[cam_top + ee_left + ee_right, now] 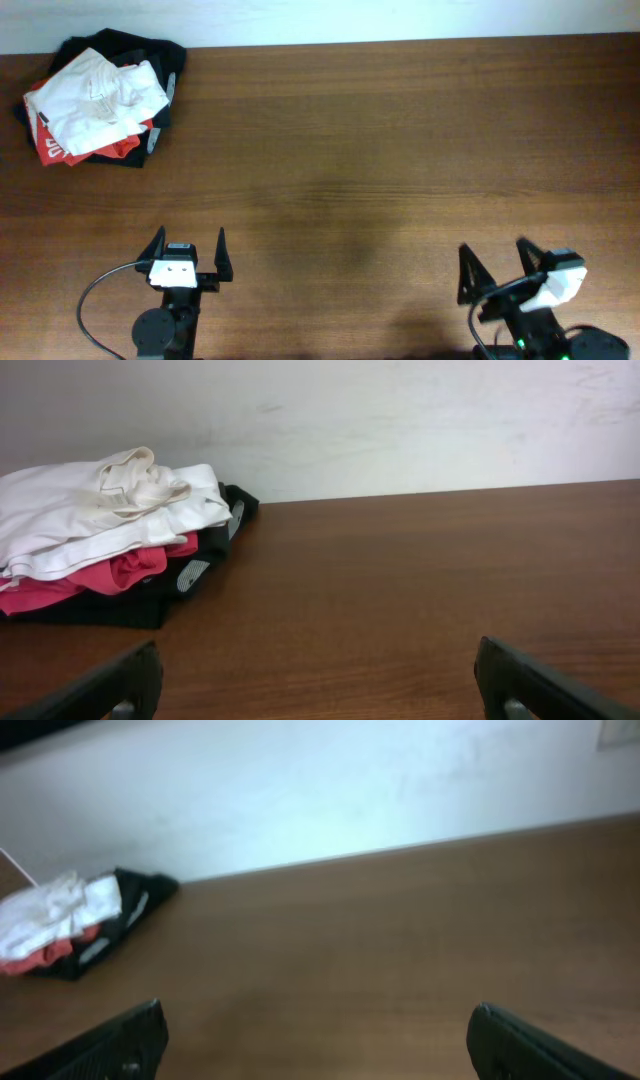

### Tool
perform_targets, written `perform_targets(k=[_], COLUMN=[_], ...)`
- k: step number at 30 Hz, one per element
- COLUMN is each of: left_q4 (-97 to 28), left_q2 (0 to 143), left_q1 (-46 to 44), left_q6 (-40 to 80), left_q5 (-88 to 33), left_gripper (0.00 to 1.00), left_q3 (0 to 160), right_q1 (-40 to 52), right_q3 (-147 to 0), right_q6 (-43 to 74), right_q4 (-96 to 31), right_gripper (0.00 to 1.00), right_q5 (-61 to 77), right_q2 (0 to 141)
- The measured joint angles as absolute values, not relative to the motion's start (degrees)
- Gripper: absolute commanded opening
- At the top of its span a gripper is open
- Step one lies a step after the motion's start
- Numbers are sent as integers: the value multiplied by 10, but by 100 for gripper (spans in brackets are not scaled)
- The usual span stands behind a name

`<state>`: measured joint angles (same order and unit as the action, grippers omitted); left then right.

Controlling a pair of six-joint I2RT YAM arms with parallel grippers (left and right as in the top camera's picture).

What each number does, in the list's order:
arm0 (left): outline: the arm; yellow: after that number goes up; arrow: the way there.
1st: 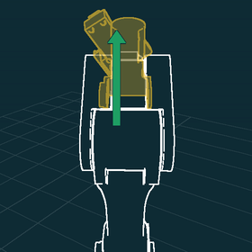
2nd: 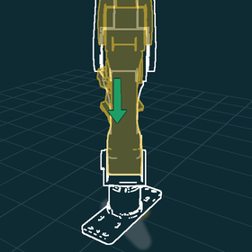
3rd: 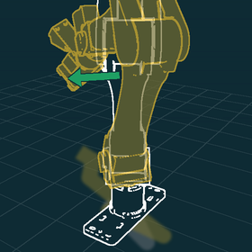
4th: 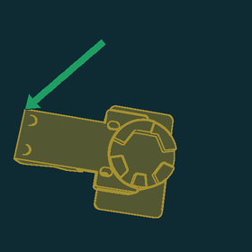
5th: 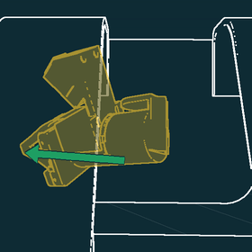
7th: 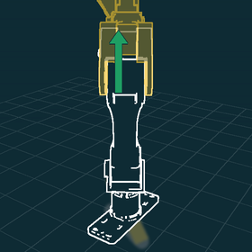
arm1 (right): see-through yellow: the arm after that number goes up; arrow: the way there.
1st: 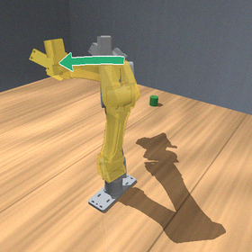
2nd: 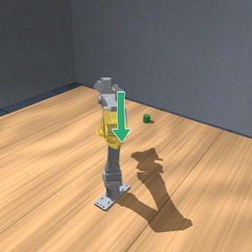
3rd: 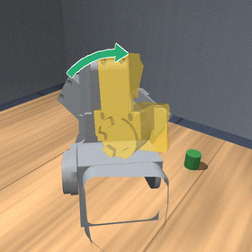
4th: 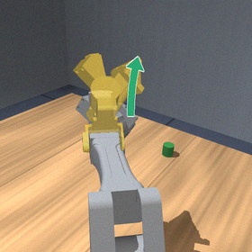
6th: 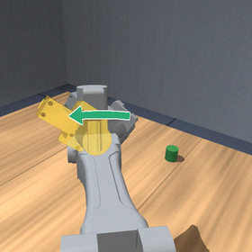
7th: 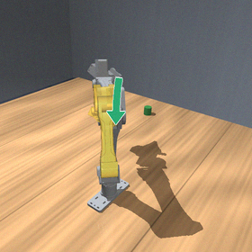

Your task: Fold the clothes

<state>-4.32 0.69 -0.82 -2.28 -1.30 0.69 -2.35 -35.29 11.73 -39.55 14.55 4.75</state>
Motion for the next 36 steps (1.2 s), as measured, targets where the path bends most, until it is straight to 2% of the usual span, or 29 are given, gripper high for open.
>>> perform_targets(k=[4,8,15,22,36], left_q4=[-43,-43,-43,-43,-43], left_q2=[7,7,7,7,7], left_q1=[-8,-8,-8,-8,-8], left_q6=[-23,-23,-23,-23,-23], left_q5=[-13,-13,-13,-13,-15], left_gripper=[99,99,99,99,99], left_q3=[7,7,7,7,7], right_q1=[-3,-4,-11,-11,-12], right_q3=[-252,-201,-109,-19,-6], right_q6=[77,69,104,109,71], right_q4=[-291,-244,-130,-10,-42], right_gripper=[99,99,99,99,99], right_q5=[147,139,55,34,4], right_q2=[14,9,9,8,8])
